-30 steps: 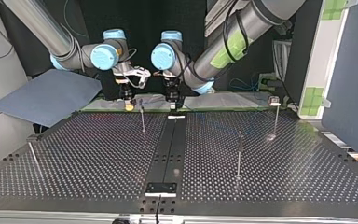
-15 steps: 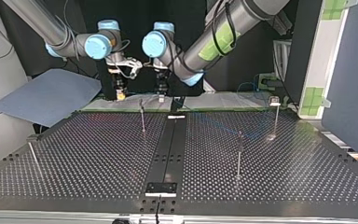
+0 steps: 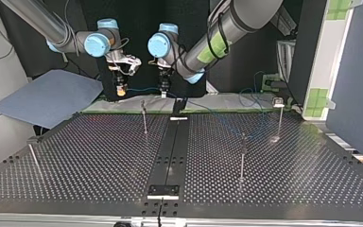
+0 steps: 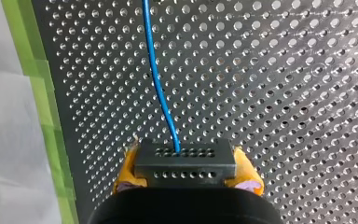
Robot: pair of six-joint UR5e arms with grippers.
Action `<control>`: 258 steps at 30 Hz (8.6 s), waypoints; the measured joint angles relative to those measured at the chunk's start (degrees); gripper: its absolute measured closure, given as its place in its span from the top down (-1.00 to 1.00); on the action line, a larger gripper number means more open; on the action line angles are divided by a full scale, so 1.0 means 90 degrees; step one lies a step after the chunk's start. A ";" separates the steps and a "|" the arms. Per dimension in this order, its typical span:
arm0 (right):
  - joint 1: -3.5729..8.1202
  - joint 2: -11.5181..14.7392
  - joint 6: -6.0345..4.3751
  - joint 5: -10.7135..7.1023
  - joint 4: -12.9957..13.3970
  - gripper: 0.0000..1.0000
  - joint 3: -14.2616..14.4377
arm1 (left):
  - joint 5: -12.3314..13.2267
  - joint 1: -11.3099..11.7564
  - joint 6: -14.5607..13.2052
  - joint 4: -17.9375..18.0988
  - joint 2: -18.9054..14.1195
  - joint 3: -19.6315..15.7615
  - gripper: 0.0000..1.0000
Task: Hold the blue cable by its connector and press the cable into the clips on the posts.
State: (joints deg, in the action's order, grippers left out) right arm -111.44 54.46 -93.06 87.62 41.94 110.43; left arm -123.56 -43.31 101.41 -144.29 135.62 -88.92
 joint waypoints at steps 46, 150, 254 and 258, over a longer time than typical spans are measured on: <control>0.0904 -0.0589 -0.0401 -0.2070 0.0545 -1.00 -0.0625 | 0.0718 0.0117 0.0287 -0.0177 0.1034 0.0848 -1.00; 0.1128 -0.1046 -0.0780 -0.2203 0.0461 -1.00 -0.1715 | 0.1749 0.0809 0.0455 -0.1261 0.1286 0.2553 -1.00; 0.1157 -0.1104 -0.0793 -0.2039 0.0075 -1.00 -0.1909 | 0.0874 0.0014 -0.0042 -0.1614 0.0923 0.1883 1.00; 0.1157 -0.1104 -0.0793 -0.2039 0.0073 -1.00 -0.1910 | 0.0935 -0.0005 -0.0060 -0.1414 0.0923 0.1883 1.00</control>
State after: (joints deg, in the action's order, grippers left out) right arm -101.03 44.53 -100.20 69.27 42.60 93.24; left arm -115.15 -43.36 100.88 -157.01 143.92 -71.97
